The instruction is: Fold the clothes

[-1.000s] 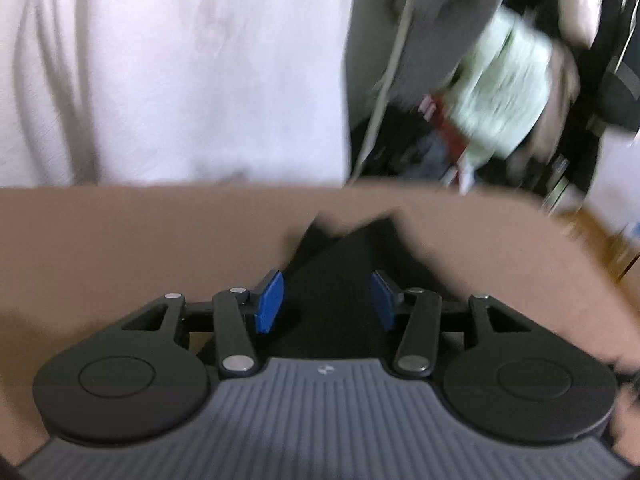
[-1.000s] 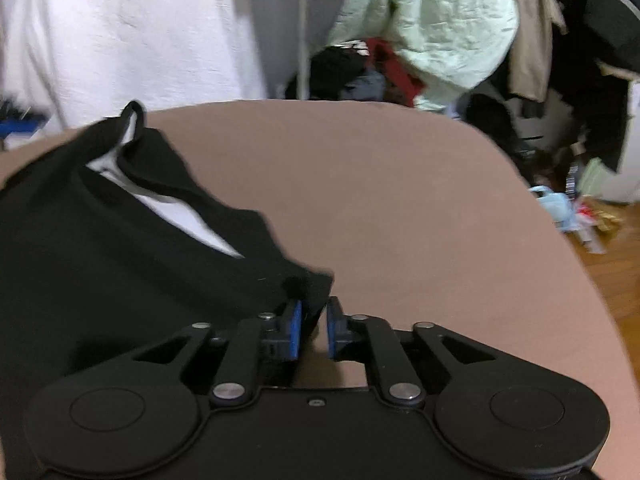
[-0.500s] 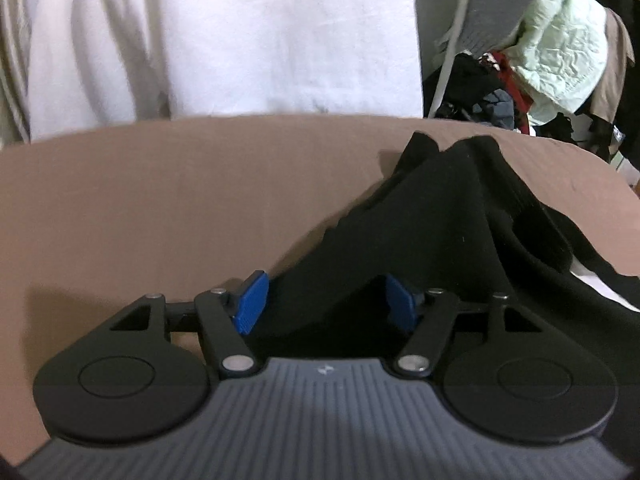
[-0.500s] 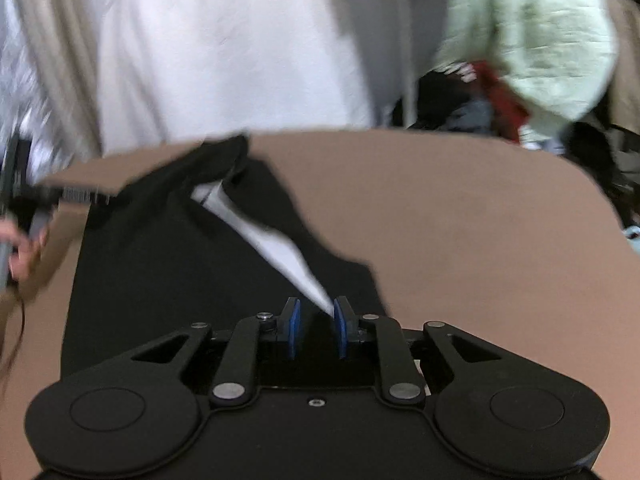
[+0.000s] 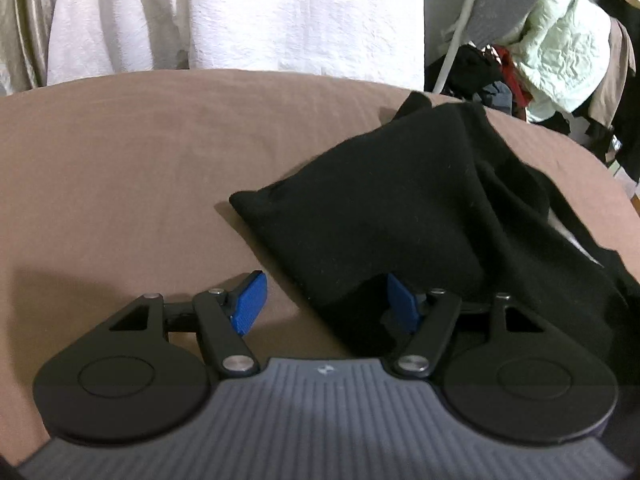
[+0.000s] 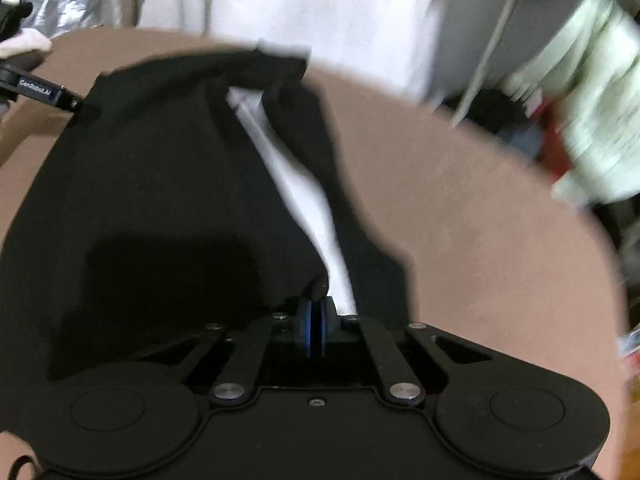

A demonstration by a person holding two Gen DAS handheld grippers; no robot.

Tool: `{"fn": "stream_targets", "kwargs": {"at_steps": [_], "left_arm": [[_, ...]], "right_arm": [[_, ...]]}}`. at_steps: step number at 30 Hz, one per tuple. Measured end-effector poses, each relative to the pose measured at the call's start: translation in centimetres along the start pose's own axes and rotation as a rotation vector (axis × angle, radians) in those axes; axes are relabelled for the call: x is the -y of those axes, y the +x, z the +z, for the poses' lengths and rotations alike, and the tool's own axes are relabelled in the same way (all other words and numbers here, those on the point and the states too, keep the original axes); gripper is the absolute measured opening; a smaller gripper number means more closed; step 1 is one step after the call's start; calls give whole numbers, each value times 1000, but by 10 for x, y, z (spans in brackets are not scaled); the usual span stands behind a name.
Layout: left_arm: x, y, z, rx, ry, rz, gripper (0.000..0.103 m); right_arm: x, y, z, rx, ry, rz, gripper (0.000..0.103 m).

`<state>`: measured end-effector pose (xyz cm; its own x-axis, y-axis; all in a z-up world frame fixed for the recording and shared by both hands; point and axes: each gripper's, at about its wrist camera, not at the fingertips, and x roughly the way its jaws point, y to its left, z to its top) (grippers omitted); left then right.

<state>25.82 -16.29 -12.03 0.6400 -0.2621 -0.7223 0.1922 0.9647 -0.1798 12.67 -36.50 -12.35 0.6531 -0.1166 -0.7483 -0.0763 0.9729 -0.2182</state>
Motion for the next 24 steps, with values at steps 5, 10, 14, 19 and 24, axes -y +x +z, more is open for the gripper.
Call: {"fn": "stream_targets", "kwargs": {"at_steps": [5,10,14,19,24], "left_arm": [[1,-4,-3,-5,2,3,66],[2,0,-9,-19,-19,17,66],[9,-6,-12,-37,-2,6,67],[11,-8,-15,-35,-4,-12,67],[7,-30,-21,194,0,-15,67]], "right_arm": [[35,-31,-10,68,184,-108,4],[49,4,-27,-75,279,-118,6],[47,5,-23,-58,341,-196,25],[47,-9,3,74,381,-95,35],[39,11,67,27,324,250,57]]}}
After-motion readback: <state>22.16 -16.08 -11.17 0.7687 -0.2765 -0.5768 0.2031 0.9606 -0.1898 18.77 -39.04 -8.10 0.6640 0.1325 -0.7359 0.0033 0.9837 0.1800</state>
